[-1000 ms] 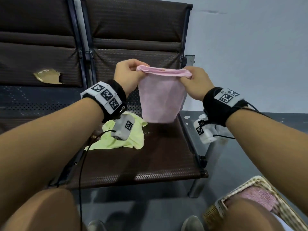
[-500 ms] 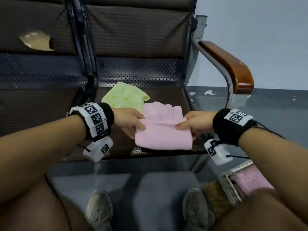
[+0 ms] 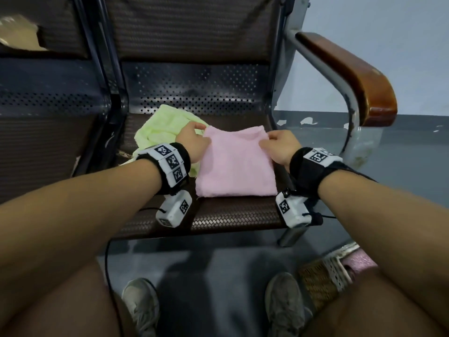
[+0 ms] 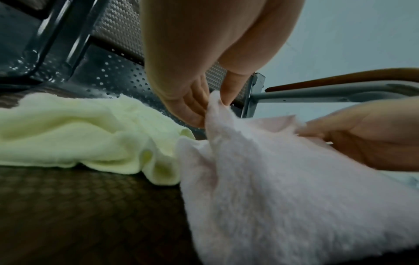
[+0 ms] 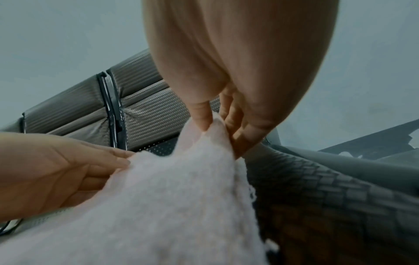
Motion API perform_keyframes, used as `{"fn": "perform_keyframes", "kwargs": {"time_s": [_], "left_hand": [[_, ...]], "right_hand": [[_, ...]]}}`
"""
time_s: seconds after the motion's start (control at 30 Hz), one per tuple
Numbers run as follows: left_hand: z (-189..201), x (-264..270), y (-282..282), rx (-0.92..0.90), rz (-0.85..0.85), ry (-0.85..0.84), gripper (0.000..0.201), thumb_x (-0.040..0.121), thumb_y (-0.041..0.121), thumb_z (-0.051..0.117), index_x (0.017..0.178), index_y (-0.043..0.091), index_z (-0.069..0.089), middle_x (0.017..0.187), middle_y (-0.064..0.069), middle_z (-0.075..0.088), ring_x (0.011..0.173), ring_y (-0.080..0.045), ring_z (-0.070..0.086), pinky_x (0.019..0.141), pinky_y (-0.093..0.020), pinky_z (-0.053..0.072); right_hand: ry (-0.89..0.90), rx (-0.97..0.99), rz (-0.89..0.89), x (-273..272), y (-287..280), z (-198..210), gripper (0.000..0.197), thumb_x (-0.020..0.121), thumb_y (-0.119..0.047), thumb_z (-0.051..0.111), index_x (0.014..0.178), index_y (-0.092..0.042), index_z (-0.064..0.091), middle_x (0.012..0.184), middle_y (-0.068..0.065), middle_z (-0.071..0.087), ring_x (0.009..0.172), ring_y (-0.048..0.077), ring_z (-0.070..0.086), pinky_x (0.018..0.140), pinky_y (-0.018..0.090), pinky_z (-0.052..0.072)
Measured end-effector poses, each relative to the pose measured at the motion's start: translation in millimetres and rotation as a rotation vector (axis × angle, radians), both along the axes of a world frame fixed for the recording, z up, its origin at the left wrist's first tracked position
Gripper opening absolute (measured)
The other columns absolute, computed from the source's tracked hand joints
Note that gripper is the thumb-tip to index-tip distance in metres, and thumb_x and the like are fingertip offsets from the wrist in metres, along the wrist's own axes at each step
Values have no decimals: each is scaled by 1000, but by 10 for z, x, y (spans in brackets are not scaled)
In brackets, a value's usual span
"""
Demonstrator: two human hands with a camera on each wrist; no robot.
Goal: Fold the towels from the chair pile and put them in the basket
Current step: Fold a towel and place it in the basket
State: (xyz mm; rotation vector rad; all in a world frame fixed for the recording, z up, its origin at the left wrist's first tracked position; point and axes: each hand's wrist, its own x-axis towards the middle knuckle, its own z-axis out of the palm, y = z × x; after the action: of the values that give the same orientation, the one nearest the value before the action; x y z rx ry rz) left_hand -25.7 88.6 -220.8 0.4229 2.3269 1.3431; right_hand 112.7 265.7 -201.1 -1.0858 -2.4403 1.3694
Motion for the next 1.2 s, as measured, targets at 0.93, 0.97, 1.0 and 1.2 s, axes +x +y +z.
{"fn": "perform_keyframes", "kwargs": {"time_s": [0.93,0.97,1.0,1.2], "left_hand": [[64,336,-484,-92,-331,110,35,77,46,52,85,14,63,89,-4,65,84,-22,59,76,-35,46],[45,311,-466,-70,-289,94,35,83,46,55,89,12,62,95,-7,67,90,-25,61,83,-39,49],[12,286,-443,-68,-249,97,32,89,44,57,93,13,62,100,-9,68,95,-28,63,88,-42,50],[-117,248,-364,-441,-125,110,53,93,65,42,103,16,60,96,-6,64,89,-28,63,71,-31,47]], "right_hand": [[8,230,388,630,-138,112,23,95,-27,61,88,-5,63,82,5,65,73,17,58,68,34,47],[24,163,354,619,-141,91,23,96,-26,61,90,-4,64,82,5,65,71,15,59,63,30,48],[25,119,323,604,-152,63,24,97,-26,61,94,-2,64,84,6,66,70,14,60,60,25,50],[-181,205,236,440,-179,-114,24,98,-32,55,99,-9,64,102,12,70,96,30,67,88,40,54]]}}
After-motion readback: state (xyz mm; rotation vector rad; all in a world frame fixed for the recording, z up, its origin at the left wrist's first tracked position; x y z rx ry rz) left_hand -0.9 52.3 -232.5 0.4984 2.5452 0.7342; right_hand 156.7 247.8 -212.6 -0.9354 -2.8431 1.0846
